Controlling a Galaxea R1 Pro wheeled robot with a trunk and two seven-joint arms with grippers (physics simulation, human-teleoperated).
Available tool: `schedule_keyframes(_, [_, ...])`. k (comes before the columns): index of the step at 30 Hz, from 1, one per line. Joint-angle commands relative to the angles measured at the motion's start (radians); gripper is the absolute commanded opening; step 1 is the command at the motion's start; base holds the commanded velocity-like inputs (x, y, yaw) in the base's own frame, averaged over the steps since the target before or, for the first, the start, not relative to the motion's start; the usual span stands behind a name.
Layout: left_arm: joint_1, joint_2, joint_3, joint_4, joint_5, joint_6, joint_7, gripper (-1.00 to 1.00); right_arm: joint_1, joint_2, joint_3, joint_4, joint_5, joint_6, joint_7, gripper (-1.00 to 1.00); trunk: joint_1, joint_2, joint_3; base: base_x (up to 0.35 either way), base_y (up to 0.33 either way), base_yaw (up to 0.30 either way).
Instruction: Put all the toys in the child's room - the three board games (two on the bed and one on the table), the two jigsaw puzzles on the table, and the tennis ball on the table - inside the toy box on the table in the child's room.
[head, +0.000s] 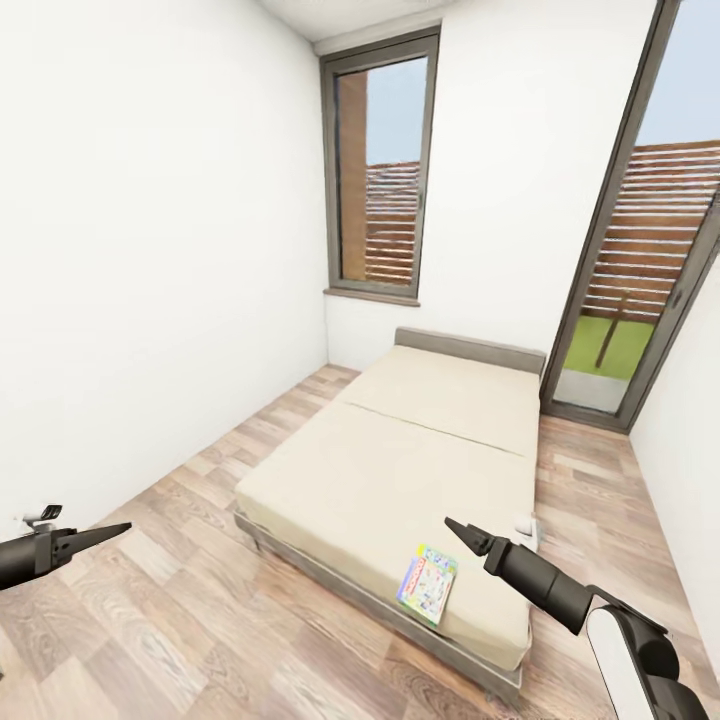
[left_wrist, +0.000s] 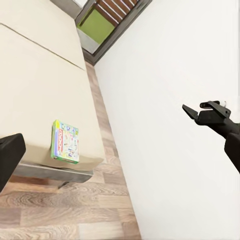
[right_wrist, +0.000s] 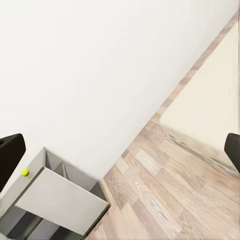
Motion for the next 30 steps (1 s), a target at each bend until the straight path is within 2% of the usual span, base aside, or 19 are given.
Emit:
schedule_keyframes(1, [0.0, 0.001, 0.0, 0.0, 0.0, 0.011, -0.004, 1.0, -0.001, 0.0, -0.001, 0.0, -0.004, 0.007, 0.001, 1.0, 0.001, -0.002, -0.001, 0.0, 0.136, -0.199])
schedule_keyframes(30, [0.0, 0.001, 0.001, 0.0, 0.0, 0.01, -0.004, 1.0, -0.001, 0.001, -0.001, 0.002, -0.004, 0.007, 0.001, 1.0, 0.001, -0.002, 0.034, 0.0, 0.139, -0.199])
